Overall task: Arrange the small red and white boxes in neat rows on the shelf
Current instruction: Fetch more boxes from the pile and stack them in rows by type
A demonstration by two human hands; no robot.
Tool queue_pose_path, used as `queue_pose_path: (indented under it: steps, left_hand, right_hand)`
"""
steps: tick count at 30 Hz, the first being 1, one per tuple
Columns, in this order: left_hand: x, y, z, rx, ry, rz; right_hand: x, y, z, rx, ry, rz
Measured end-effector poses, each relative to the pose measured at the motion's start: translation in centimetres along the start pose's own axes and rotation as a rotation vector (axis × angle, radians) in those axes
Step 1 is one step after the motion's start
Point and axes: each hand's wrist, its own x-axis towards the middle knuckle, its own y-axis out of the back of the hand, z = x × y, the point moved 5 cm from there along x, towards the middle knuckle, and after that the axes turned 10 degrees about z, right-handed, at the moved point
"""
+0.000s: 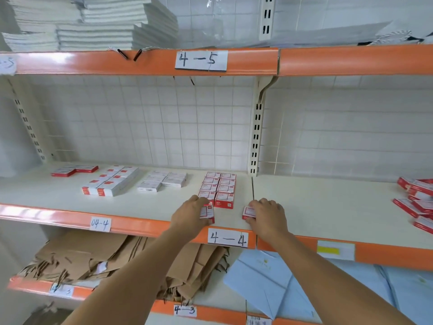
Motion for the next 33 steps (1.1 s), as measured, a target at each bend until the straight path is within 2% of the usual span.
queue_pose_path:
  steps: [2,6,11,19,33]
  left_hand:
    - [0.3,-0.3,-0.3,-0.016,-0.010,0.003]
    - [1.2,-0.5,-1.0,-0.057,-0.065,0.004]
    - [1.4,0.0,-3.4,-0.113,-0.119,0.040]
    - [2.6,-0.5,-5.0,-0.290,-0.124,0.012]
    - [3.0,-1.0,-5.2,-0.288,-0.118,0.042]
  right_hand:
    - [0.0,0.0,-1.5,-0.047,0.071,0.058]
    - [0.0,-0.4,-6.2,0.053,0.195,0.115]
    - [0.3,-1.6,-9.2,0.188,0.103,0.149]
    - [1.3,-2.0,-10.1,0.126,0.019,0.200]
    - [1.8,-1.2,-9.6,0.126,-0.014,0.235]
